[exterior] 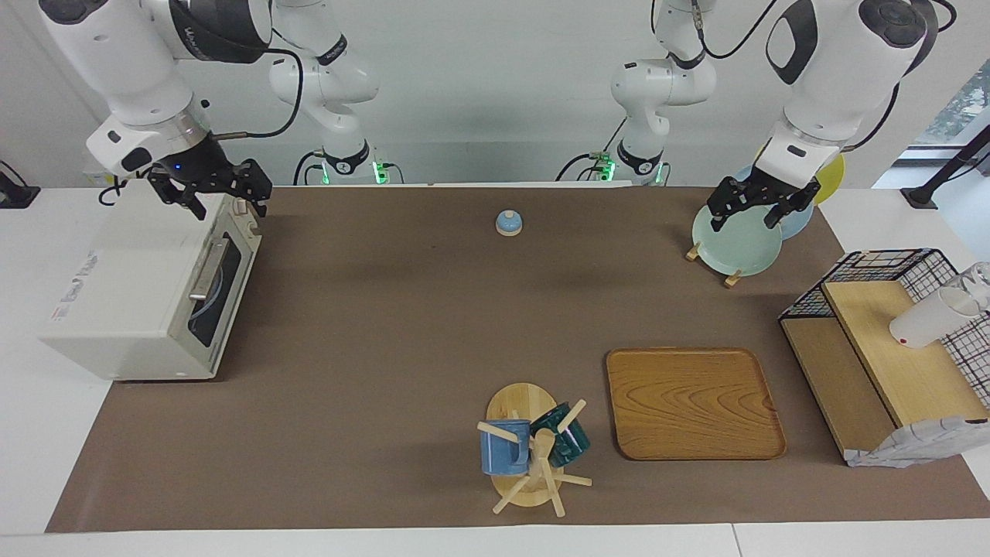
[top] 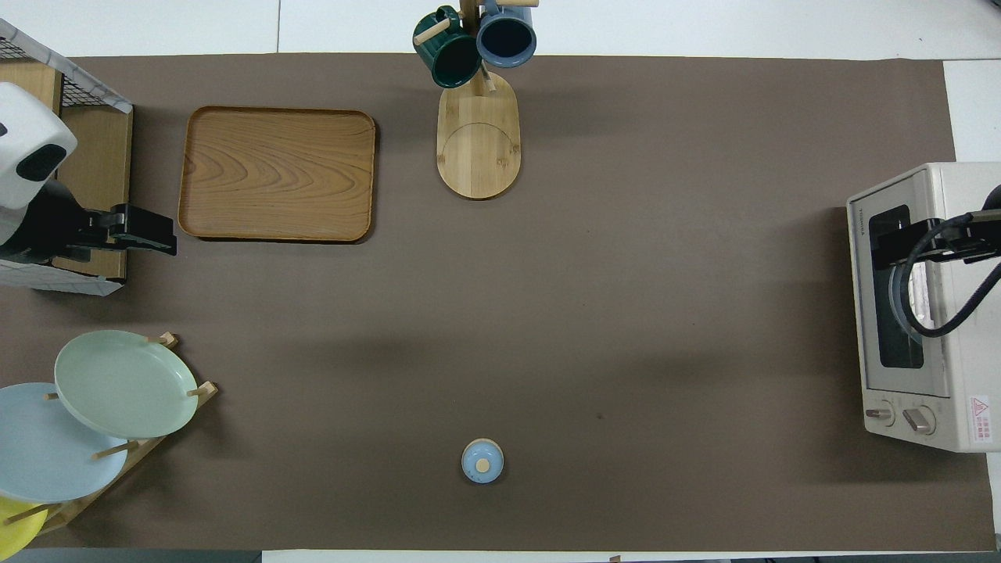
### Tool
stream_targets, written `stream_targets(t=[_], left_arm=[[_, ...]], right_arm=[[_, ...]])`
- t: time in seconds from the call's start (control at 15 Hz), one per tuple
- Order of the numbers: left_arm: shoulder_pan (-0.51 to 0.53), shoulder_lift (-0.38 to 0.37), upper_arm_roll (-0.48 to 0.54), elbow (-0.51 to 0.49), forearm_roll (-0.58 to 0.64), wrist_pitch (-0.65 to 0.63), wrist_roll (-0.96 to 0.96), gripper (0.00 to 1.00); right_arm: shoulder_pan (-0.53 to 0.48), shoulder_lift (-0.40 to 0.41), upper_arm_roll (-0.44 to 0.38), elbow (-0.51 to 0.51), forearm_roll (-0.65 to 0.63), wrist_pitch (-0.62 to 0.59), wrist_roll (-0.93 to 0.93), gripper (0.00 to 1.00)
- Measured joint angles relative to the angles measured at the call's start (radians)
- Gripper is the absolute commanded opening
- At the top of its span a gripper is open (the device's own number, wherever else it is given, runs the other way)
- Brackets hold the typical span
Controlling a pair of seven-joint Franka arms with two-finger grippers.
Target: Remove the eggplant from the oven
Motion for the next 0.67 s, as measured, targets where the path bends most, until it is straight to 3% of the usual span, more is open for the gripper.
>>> stream_targets(t=[0.4, 0.47, 0.53, 0.67], left_arm=[[0.0, 0.0, 0.0, 0.0, 0.0, 0.0, 0.0, 1.0], [0.0, 0.0, 0.0, 0.0, 0.0, 0.0, 0.0, 1.0], [0.0, 0.0, 0.0, 0.0, 0.0, 0.0, 0.0, 1.0], [0.0, 0.0, 0.0, 0.0, 0.0, 0.0, 0.0, 1.0]], right_arm=[[-0.002, 0.0, -0.001, -0.001, 0.0, 0.0, 0.0, 1.0], [-0.003, 0.0, -0.002, -0.005, 0.0, 0.0, -0.005, 0.46], [-0.004, -0.001, -0.003, -0.014, 0.0, 0.003, -0.03, 0.0], [-0.01, -0.005, -0.008, -0.048, -0.003, 0.031, -0.099, 0.0]])
